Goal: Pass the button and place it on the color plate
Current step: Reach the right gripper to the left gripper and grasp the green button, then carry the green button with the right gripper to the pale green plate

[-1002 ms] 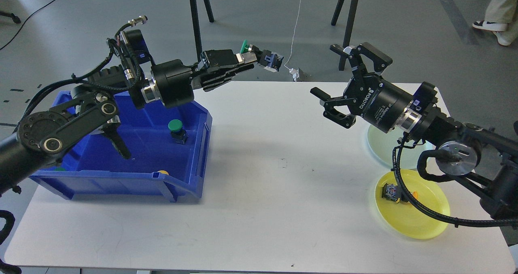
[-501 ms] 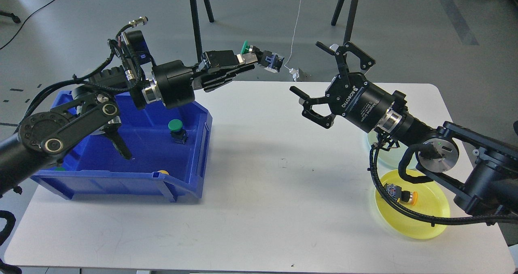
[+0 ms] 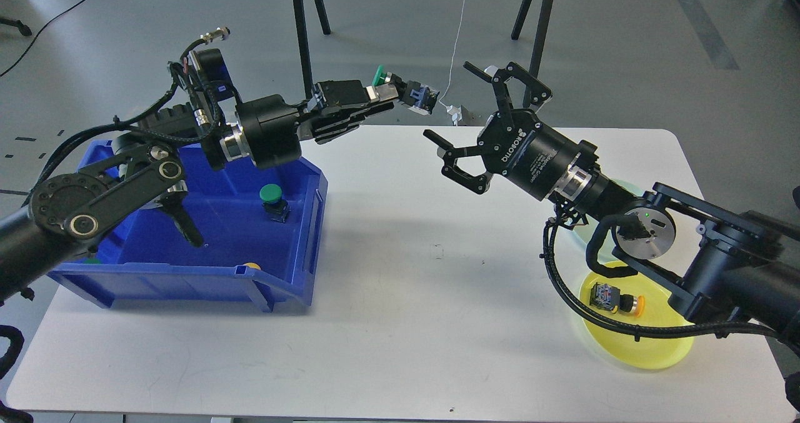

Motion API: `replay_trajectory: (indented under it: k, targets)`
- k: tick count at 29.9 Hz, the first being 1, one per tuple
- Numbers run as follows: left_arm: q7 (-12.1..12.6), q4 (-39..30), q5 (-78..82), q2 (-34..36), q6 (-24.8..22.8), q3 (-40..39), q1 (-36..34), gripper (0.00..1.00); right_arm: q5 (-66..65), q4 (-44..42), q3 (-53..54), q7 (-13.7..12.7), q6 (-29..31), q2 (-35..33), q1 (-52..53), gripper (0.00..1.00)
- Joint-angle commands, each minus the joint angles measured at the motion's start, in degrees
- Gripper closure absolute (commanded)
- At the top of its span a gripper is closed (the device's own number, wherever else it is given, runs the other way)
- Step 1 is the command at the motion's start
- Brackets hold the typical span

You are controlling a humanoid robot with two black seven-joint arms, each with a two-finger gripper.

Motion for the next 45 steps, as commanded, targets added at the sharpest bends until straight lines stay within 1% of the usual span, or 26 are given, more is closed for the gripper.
replay_trajectory:
  k: [1,7,14,18,22,27,30,31,35,36,41,45]
  targets:
    - [0.0,0.0,0.0,0.0,-0.1,0.0,0.0,0.94,0.0,-0.6,-0.7,0.0,0.0,1.2,0.0,0.02]
    - [0.0,0.0,0.0,0.0,-0.1,0.0,0.0,0.94,0.0,-1.3,-0.4,0.1,0.0,2.9,0.2,0.03]
    - [0.0,0.0,0.0,0.0,-0.2,0.1,0.0,0.94,1.8,-1.6,-0.4,0.1,0.0,2.9,0.7,0.05]
    - [0.0,0.0,0.2,0.0,-0.2,0.2,0.1,0.94,1.8,-1.6,-0.4,0.1,0.0,2.9,0.8,0.17]
    - [0.0,0.0,0.3,0.0,-0.2,0.2,0.2,0.94,1.8,-1.6,-0.4,0.2,0.0,3.0,0.8,0.38]
    - [0.0,0.0,0.3,0.0,-0.2,0.1,0.3,0.93,1.7,-1.6,-0.4,0.2,0.0,2.9,0.8,0.45]
    - [0.0,0.0,0.3,0.0,-0.2,0.1,0.3,0.93,1.7,-1.5,-0.4,0.2,0.0,2.9,0.8,0.52]
    - [0.0,0.0,0.3,0.0,-0.2,0.2,0.3,0.93,1.7,-1.5,-0.4,0.2,0.0,2.9,0.8,0.55]
    - [0.0,0.0,0.4,0.1,-0.3,0.1,0.4,0.93,1.7,-1.5,-0.2,0.2,0.0,3.0,0.9,0.74]
    - [0.0,0.0,0.4,0.1,-0.3,0.1,0.4,0.93,1.7,-1.5,-0.1,0.2,0.0,3.0,0.9,0.77]
    - [0.0,0.0,0.4,0.1,-0.3,0.2,0.4,0.92,1.8,-1.4,-0.2,0.3,0.0,2.9,1.0,0.86]
    - [0.0,0.0,0.4,0.0,-0.3,0.1,0.4,0.92,1.8,-1.4,-0.3,0.2,0.0,2.9,1.1,0.89]
